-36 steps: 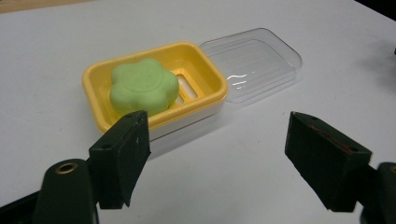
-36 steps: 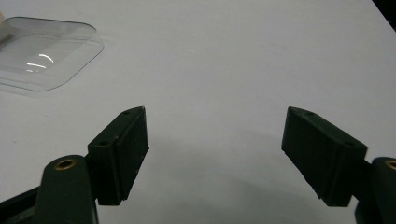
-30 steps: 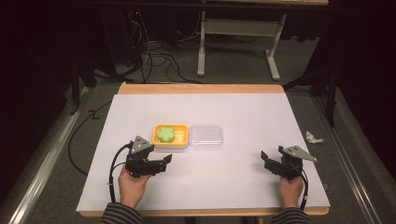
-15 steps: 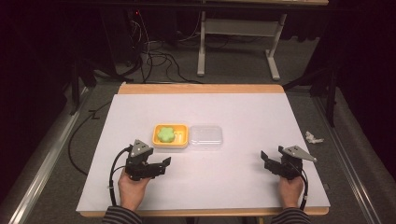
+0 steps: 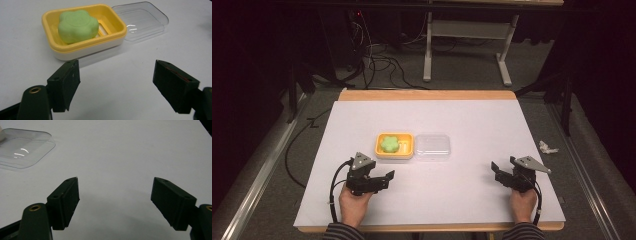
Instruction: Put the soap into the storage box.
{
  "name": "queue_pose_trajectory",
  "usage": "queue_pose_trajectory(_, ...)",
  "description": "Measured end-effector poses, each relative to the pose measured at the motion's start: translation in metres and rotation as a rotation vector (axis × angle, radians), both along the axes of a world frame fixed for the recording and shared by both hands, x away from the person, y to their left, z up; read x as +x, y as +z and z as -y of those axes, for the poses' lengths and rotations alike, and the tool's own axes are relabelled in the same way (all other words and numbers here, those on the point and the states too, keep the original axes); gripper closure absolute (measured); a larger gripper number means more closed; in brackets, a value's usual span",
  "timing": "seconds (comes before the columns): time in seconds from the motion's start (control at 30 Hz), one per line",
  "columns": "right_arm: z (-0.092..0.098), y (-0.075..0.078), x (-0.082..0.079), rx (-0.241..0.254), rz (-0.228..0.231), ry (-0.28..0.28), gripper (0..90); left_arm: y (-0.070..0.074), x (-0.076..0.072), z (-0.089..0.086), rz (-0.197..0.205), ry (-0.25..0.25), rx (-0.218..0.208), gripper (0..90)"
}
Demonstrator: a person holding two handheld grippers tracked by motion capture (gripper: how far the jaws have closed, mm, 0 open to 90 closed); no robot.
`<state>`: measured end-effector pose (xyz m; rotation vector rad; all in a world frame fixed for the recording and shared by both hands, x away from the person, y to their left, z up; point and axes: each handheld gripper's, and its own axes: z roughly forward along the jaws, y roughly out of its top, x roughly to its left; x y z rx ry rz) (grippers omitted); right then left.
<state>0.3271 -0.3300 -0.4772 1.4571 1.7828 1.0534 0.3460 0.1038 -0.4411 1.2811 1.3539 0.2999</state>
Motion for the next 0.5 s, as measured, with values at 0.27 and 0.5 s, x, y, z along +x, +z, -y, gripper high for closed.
queue_pose_trajectory(0.27, 0.0, 0.0, 0.0, 0.0, 0.001, 0.0, 23.2, -0.007, 0.002, 0.002, -0.009, 0.006, 0.01, 22.4)
queue_pose_trajectory(0.5, 0.0, 0.0, 0.0, 0.003, 0.001, -0.002, 23.2, -0.012, 0.005, 0.002, -0.024, 0.017, 0.013, 22.5)
